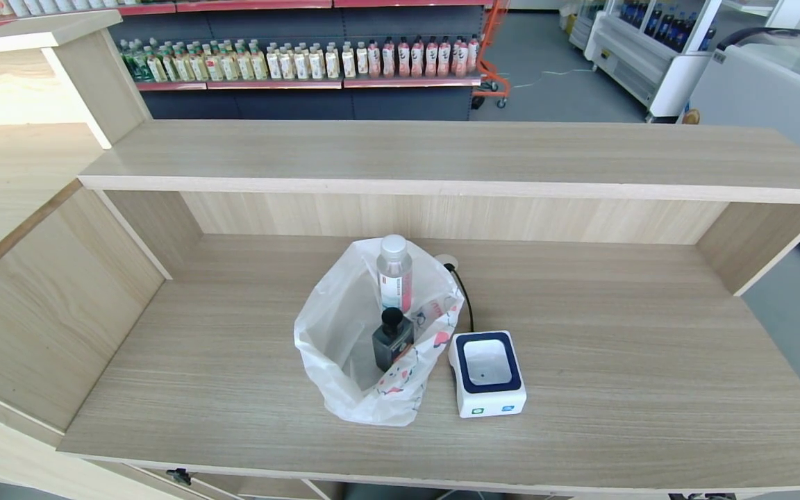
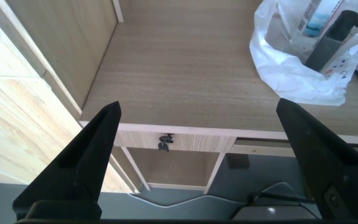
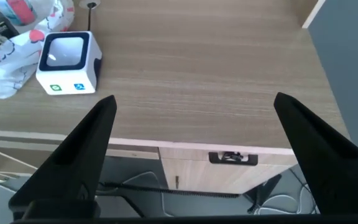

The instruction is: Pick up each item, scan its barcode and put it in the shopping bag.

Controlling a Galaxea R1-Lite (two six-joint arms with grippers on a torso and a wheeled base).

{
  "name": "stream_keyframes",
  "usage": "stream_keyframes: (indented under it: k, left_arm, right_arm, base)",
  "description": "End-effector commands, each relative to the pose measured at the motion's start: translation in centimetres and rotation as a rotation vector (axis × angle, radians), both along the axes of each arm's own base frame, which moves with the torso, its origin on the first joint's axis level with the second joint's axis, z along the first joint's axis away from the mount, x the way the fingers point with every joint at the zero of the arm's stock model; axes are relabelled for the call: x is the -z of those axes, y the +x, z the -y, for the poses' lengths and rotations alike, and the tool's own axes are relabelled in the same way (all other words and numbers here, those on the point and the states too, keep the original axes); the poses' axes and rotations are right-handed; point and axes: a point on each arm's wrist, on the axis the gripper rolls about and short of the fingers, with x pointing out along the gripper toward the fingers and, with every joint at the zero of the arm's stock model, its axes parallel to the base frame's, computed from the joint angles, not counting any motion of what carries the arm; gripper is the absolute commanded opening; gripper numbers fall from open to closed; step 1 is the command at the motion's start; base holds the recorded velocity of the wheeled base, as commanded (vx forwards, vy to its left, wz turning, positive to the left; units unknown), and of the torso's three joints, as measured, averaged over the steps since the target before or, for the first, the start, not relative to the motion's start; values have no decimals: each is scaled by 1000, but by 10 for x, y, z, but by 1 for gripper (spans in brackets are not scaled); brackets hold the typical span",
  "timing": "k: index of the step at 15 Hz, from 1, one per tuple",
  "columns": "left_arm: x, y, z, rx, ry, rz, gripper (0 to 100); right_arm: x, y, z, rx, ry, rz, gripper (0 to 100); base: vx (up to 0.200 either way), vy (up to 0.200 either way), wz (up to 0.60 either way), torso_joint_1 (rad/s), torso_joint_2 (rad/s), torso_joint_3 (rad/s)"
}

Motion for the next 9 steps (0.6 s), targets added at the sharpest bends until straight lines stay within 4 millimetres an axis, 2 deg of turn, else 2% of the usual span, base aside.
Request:
stream_keyframes:
  k: [1,9]
  left_arm:
    - [0,0,0,-1,0,-2,100]
    - [0,0,0,-1,0,-2,100]
  right_arm:
    - [1,-4,0,-8,7,50,100]
    - [0,-4,0,-21,181,42,100]
  base:
    - [0,0,0,0,0,0]
    - [0,0,0,0,0,0]
